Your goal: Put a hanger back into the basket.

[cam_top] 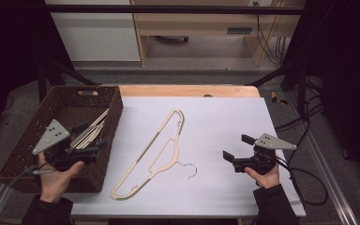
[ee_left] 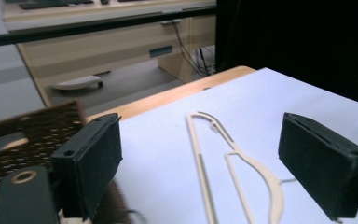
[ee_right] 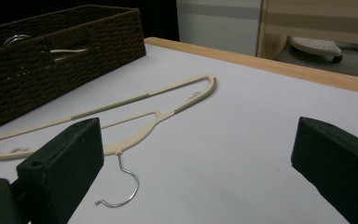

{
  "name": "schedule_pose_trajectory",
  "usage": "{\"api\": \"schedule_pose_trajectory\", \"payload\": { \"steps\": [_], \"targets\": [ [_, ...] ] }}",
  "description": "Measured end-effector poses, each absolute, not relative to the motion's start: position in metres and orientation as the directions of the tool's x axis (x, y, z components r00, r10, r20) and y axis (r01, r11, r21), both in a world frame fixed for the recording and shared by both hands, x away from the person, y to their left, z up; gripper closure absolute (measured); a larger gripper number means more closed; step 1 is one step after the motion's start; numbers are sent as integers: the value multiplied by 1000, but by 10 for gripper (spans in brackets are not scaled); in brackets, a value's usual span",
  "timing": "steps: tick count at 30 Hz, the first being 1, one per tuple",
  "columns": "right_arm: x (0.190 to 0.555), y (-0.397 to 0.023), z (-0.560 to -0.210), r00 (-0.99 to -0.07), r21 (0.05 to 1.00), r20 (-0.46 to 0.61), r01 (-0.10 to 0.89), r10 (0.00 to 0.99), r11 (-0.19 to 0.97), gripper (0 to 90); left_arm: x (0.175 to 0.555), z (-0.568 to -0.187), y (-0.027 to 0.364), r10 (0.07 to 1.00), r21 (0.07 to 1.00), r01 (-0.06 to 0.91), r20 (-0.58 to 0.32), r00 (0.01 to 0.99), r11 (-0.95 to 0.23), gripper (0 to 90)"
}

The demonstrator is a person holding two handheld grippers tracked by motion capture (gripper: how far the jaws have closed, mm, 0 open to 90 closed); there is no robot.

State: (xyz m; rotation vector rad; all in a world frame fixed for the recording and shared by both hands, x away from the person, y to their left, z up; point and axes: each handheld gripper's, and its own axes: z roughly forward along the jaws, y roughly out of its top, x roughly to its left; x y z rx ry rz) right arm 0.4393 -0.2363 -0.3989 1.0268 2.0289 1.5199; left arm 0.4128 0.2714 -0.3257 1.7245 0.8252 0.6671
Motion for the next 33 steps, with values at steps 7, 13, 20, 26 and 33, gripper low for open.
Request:
{"api": "schedule_pose_trajectory", "payload": {
  "steps": [7,13,20,26,33],
  "targets": [
    [440,-227,-401,-657,934,107,324,746,151,28,416,-358,233,749,933,247,33,662,-260,104],
    [442,-221,-404,-670,929,109,332,734,166,34,417,-382,215,732,915,282,21,681,-288,98],
    [445,-207,-407,-686,921,101,339,721,193,37,418,-404,204,721,905,312,-8,693,-290,97],
    [448,-196,-412,-693,913,108,353,713,205,44,421,-417,199,706,896,333,-33,708,-292,95],
    [455,-176,-414,-722,904,106,357,684,237,57,422,-428,196,700,881,352,-33,713,-317,94]
  ]
}}
